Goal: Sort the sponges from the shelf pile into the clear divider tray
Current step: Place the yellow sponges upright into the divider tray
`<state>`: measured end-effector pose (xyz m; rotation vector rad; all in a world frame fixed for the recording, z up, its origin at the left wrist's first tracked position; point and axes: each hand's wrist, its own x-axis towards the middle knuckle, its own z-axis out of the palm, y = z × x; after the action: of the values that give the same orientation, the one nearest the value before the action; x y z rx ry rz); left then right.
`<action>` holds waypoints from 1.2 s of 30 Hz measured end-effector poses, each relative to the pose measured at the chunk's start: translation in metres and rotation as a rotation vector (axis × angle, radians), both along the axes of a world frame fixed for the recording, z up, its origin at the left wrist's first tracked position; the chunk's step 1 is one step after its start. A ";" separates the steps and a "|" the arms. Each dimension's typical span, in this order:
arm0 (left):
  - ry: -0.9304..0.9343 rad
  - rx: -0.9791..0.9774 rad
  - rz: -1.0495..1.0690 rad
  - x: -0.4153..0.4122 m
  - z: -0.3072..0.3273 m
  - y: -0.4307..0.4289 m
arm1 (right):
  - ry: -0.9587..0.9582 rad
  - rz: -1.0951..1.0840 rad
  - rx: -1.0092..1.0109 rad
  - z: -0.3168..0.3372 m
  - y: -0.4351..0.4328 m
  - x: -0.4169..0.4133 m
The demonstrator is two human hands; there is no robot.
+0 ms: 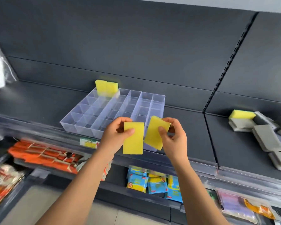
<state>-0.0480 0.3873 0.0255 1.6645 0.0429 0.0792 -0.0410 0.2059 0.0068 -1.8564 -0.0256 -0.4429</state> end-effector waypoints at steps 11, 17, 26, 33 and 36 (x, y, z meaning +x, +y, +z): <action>-0.011 -0.005 0.052 0.056 -0.003 0.098 | -0.017 0.091 0.030 0.006 0.101 0.062; -0.003 0.020 0.067 0.113 -0.003 0.132 | -0.010 0.137 0.024 0.004 0.137 0.127; -0.051 0.156 0.015 0.201 -0.006 0.187 | 0.006 0.167 -0.067 0.010 0.178 0.208; -0.102 0.299 -0.033 0.270 -0.004 0.220 | 0.050 0.096 -0.117 0.009 0.202 0.266; -0.107 0.356 -0.053 0.297 -0.004 0.228 | 0.078 0.066 -0.131 0.009 0.211 0.288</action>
<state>0.2489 0.6156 0.0212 2.0125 -0.1021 0.1418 0.2468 0.4170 0.0159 -1.9945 -0.0643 -0.3293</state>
